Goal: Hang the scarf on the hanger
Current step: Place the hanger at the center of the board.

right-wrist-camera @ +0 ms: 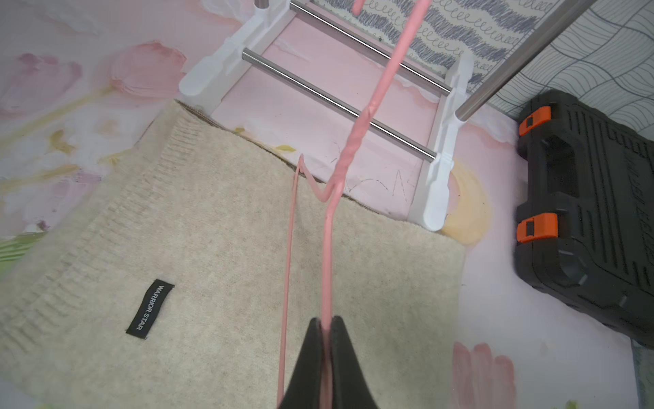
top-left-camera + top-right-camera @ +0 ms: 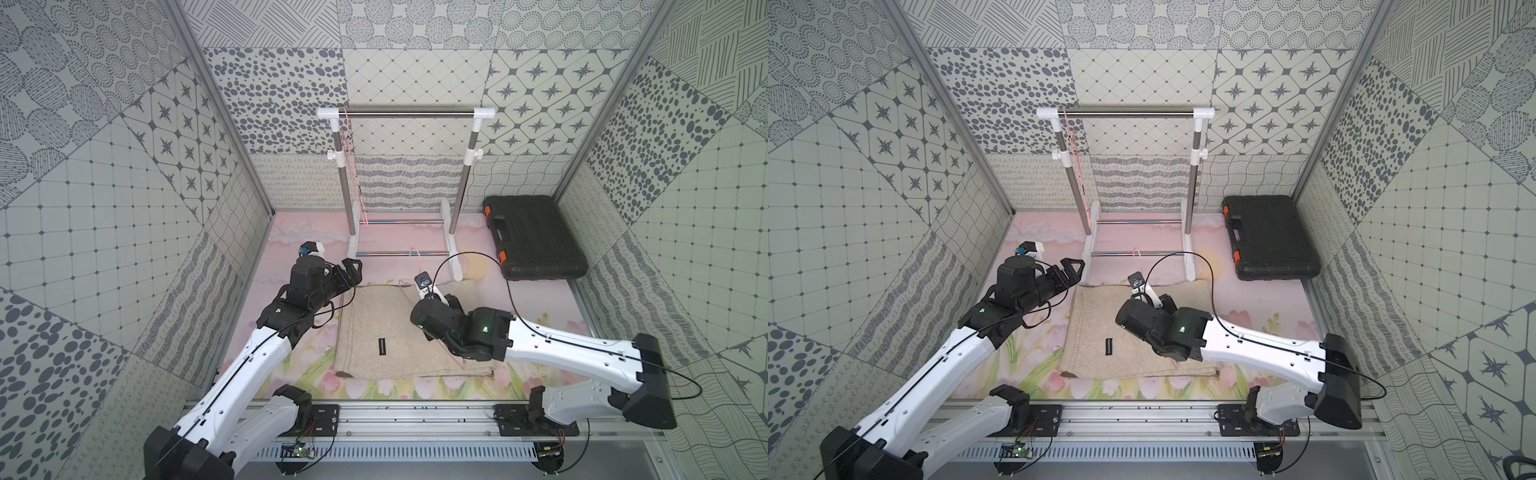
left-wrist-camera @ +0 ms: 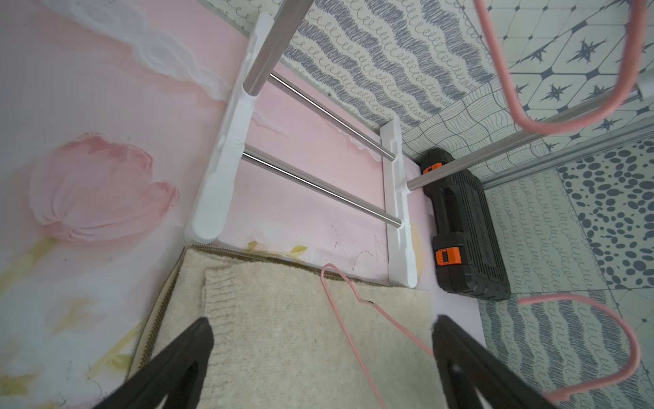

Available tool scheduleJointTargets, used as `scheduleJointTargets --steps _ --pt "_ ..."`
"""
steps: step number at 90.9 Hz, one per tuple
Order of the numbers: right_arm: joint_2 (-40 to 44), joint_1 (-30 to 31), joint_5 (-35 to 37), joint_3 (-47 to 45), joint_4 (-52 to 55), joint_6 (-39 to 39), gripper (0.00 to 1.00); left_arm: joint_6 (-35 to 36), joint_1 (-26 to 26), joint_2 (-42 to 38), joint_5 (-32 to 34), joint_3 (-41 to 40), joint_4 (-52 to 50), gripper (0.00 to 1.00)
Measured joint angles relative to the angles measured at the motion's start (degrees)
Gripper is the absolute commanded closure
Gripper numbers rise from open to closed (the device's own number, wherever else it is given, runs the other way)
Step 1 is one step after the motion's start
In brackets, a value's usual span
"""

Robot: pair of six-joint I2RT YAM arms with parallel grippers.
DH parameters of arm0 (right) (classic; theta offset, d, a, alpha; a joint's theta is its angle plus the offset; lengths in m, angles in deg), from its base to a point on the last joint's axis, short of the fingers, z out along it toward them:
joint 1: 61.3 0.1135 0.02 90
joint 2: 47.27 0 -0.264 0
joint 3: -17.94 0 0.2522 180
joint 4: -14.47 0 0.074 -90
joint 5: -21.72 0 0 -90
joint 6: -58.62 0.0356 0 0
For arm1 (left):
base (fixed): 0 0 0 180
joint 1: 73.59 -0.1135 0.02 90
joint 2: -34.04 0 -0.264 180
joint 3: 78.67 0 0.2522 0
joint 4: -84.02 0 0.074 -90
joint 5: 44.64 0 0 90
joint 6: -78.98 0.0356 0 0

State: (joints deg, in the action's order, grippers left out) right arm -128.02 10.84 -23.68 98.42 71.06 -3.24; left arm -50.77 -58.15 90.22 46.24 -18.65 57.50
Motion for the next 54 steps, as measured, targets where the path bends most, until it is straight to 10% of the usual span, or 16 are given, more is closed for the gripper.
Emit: scheduleJointTargets --steps 25,54 --pt "-27.69 10.32 15.63 10.05 8.81 16.79 1.00 -4.61 2.29 -5.27 -1.60 -8.72 0.94 0.01" --pt "-38.42 14.78 10.23 13.42 13.68 23.37 1.00 -8.07 2.86 -16.52 -1.77 -15.19 -2.60 0.01"
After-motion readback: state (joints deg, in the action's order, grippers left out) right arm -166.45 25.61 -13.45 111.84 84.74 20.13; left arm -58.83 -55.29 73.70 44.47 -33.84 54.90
